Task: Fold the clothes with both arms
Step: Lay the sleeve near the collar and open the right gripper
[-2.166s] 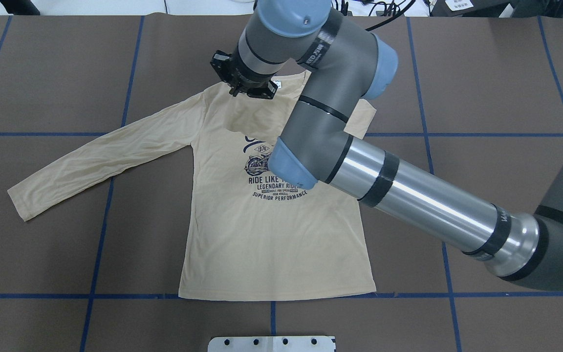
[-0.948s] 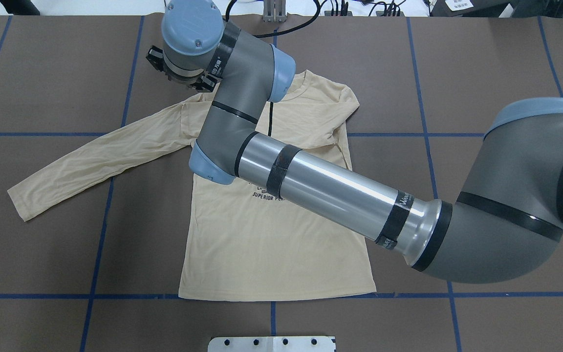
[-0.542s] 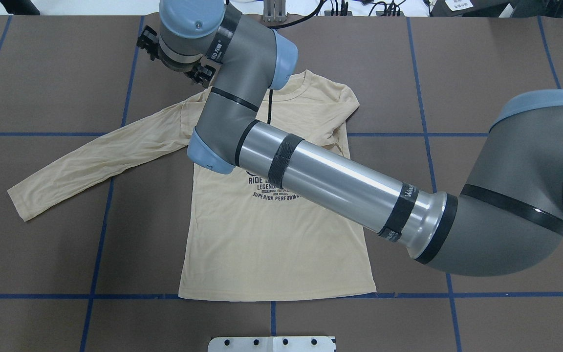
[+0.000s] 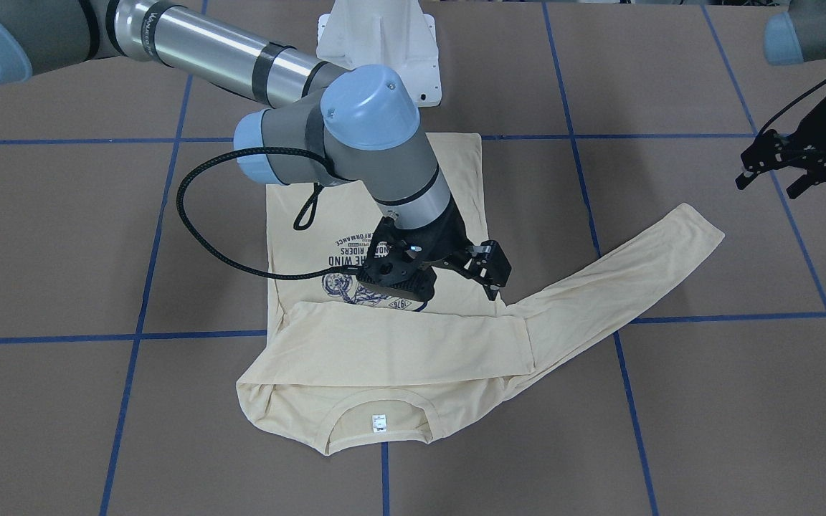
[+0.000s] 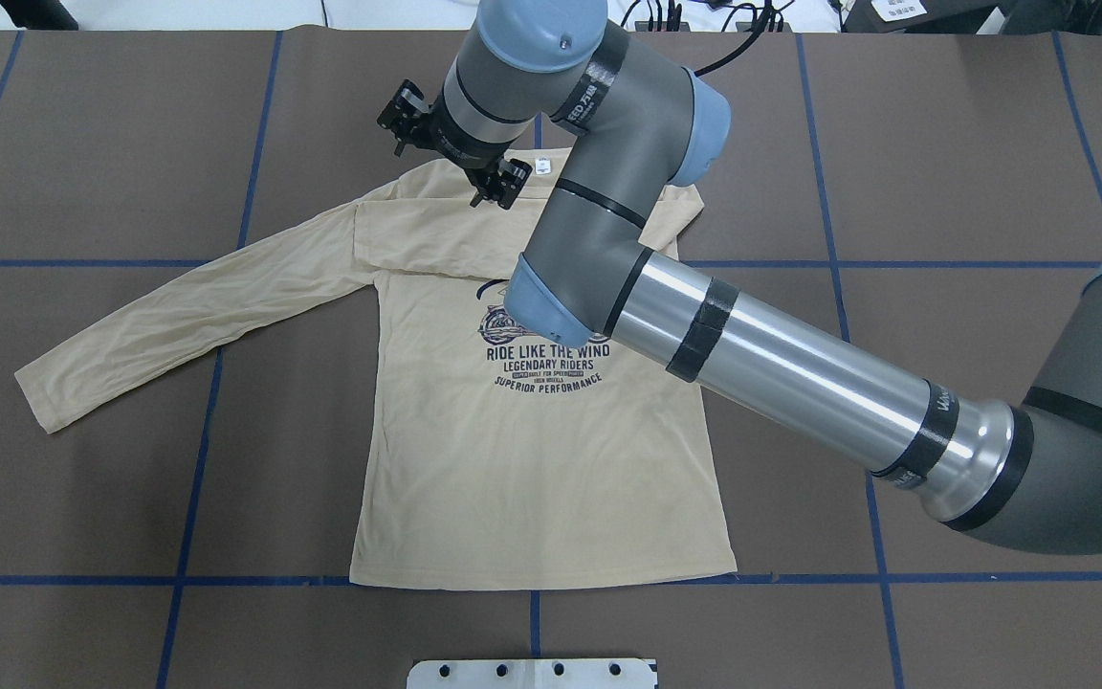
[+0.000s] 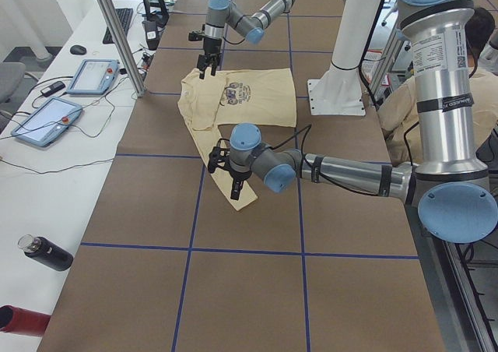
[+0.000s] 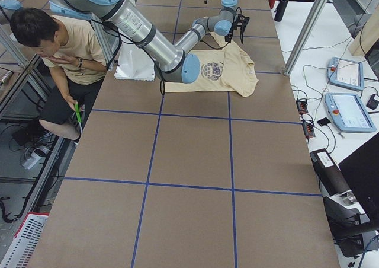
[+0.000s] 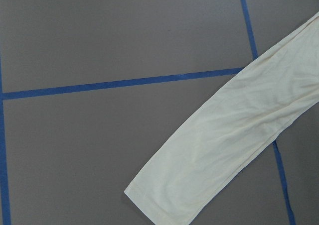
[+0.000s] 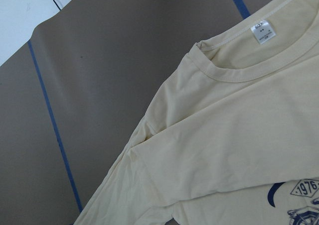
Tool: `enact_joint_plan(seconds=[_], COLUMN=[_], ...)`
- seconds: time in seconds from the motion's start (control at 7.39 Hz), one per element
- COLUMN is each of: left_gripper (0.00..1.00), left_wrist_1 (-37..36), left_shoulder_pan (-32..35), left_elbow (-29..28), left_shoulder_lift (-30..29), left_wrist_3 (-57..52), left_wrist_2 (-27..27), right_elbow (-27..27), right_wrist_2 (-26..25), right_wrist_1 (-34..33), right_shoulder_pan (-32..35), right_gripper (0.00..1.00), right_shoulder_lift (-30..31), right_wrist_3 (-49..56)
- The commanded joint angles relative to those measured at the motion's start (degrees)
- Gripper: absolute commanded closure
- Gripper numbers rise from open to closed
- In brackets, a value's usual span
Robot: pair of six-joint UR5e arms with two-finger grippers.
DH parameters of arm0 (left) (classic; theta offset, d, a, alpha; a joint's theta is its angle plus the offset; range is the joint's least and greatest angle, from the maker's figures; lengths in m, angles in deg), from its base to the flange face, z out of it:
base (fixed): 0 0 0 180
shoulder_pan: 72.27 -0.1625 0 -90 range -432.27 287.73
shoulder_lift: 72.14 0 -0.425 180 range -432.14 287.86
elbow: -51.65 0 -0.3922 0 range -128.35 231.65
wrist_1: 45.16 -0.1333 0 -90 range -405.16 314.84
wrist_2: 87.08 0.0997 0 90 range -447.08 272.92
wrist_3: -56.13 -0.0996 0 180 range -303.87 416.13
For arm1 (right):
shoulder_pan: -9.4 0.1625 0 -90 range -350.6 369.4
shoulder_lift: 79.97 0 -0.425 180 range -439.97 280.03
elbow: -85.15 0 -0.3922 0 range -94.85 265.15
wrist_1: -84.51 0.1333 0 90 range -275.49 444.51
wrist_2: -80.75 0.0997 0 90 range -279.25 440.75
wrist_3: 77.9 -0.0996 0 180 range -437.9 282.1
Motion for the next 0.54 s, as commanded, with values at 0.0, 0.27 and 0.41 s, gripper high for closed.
enact_joint_plan(seconds=[0.0,0.27,0.41], left_gripper=[0.19,0.29,0.3], left_wrist_1=[5.4,6.31,6.31], left_shoulder_pan=[-2.89,-2.9,-3.07], left_elbow=[-6.34,-10.3,-12.76], left_shoulder_lift=[-0.71,-4.04,-6.58], left_wrist_3=[0.56,0.73,0.99], left_wrist_2=[0.55,0.55,0.46], right_elbow=[0.92,1.01,1.18], right_wrist_2=[0.22,0.04,-0.05], right_wrist_1=[-0.03,0.32,0.33], right_shoulder_pan=[-0.14,-0.23,-0.23], right_gripper=[0.02,0.02,0.02], right_shoulder_lift=[1.9,1.91,1.91], right_wrist_3=[1.79,1.89,1.89])
